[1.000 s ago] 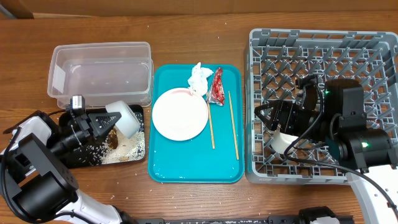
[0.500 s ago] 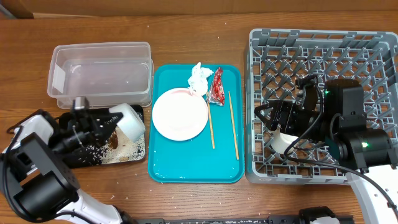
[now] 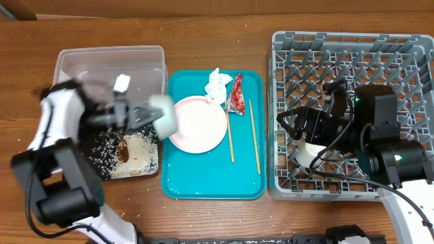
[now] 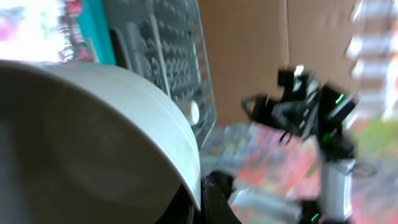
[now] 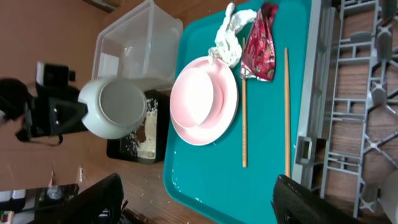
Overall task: Sort waste into correct bins and load items into the dishwasher
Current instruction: 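Set the emptied white bowl back onto the teal tray with the left gripper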
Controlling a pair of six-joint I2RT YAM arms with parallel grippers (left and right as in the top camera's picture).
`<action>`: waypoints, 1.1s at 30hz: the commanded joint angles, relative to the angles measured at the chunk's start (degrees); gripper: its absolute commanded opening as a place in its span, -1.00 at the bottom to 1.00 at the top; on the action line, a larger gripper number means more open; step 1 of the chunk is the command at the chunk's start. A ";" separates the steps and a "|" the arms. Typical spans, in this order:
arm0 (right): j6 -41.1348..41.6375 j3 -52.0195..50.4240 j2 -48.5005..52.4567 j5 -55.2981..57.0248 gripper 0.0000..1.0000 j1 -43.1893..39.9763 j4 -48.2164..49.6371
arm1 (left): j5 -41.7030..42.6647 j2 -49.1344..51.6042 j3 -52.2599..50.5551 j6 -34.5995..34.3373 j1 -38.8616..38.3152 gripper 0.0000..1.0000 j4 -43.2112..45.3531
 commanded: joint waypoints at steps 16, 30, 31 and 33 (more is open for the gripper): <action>7.93 0.87 -0.09 4.02 0.57 0.15 -1.99 | -49.07 -2.14 19.78 -58.58 -38.60 -0.92 26.45; 7.91 0.87 -0.09 6.62 0.59 0.15 -5.29 | -73.22 -2.10 8.59 -76.15 -54.71 -0.92 16.74; 7.91 0.87 -0.09 6.84 0.60 0.15 -5.42 | -72.54 -2.10 6.19 -76.24 -55.19 -0.91 18.43; 7.91 0.87 -0.09 7.48 0.60 0.15 -5.62 | -71.38 -2.10 1.88 -76.59 -55.82 -0.91 22.51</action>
